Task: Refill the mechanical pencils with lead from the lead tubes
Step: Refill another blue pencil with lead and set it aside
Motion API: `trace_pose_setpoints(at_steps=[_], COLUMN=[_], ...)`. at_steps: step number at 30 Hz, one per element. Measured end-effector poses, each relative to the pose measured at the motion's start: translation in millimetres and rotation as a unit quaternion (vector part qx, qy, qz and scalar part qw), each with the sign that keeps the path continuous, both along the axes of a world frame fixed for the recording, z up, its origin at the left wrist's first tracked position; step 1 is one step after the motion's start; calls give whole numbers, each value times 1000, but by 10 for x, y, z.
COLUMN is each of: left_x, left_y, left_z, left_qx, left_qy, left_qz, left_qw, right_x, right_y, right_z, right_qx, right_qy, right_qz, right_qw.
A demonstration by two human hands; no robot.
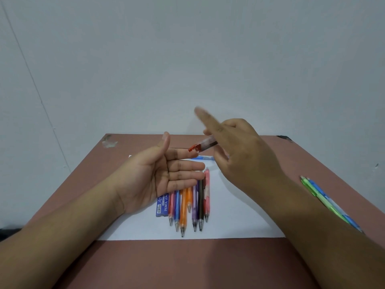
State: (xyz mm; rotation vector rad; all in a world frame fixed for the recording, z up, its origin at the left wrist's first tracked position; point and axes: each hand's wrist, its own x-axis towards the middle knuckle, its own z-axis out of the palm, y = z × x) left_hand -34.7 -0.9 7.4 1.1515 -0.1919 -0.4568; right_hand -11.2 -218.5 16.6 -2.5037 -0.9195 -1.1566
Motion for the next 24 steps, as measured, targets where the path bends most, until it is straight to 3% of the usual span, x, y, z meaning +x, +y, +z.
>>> trace_pose_setpoints(at_steps=[3, 13, 18, 24], left_x=[1, 1, 8, 3], left_y=[4, 5, 8, 9], left_z=[-4, -4, -10, -4], left_qx=[7, 0, 4, -6], left_qy=[-4, 0, -2, 4], left_qz=[-3, -4, -5, -5], left_qw=[1000, 1000, 1000, 1000], right_x=[51, -36, 3, -44], right_y=[-43, 21, -30, 9], right_z=[-28, 10, 1, 19], right_qx=[-31, 11, -27, 11], right_qy=[-47, 21, -44, 29], right_qz=[28, -18, 26, -13], right_qw=[998, 1000, 998, 999])
